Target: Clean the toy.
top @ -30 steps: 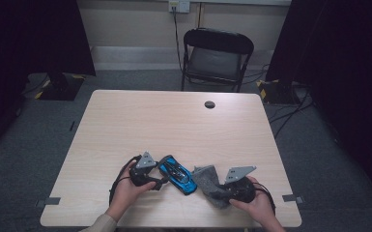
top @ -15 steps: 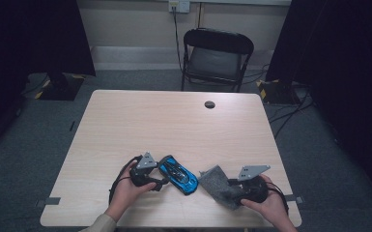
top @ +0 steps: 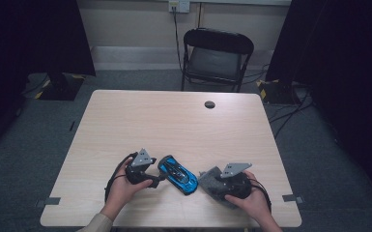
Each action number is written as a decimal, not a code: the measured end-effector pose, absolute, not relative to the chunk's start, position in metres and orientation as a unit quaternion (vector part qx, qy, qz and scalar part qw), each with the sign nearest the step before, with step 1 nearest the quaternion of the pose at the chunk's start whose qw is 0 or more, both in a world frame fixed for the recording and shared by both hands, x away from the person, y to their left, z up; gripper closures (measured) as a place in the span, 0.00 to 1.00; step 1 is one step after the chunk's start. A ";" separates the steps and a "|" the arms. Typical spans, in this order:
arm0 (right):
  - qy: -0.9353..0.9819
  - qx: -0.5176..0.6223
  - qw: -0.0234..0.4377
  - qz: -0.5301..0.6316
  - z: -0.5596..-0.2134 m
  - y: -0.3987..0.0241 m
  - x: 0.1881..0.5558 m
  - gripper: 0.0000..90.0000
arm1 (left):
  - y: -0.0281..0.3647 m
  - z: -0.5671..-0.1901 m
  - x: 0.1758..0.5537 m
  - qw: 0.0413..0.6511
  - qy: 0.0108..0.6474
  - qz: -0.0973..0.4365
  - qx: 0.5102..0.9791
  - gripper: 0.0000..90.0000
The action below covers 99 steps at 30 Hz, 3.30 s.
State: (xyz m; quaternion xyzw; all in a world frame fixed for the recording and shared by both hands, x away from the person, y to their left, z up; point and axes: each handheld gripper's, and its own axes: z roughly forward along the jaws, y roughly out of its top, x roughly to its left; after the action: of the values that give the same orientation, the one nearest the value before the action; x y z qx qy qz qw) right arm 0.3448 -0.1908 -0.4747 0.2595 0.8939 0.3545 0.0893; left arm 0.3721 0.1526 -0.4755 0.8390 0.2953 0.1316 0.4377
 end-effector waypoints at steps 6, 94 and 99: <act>0.899 0.252 0.105 0.341 -0.478 -0.191 0.344 0.75 | 0.154 -0.474 0.377 0.445 0.307 0.131 0.831 0.27; 0.883 0.245 0.103 0.388 -0.428 -0.169 0.366 0.79 | 0.212 -0.491 0.342 0.387 0.331 0.106 0.854 0.22; 0.886 0.231 0.104 0.389 -0.420 -0.160 0.368 0.79 | 0.225 -0.493 0.338 0.378 0.339 0.114 0.854 0.22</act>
State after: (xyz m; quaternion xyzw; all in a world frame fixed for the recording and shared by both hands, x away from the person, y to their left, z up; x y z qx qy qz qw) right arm 0.3676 -0.1597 -0.4196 0.2315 0.8856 0.3891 0.1036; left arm 0.3384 0.2249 -0.4934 0.8538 0.3390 0.1137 0.3784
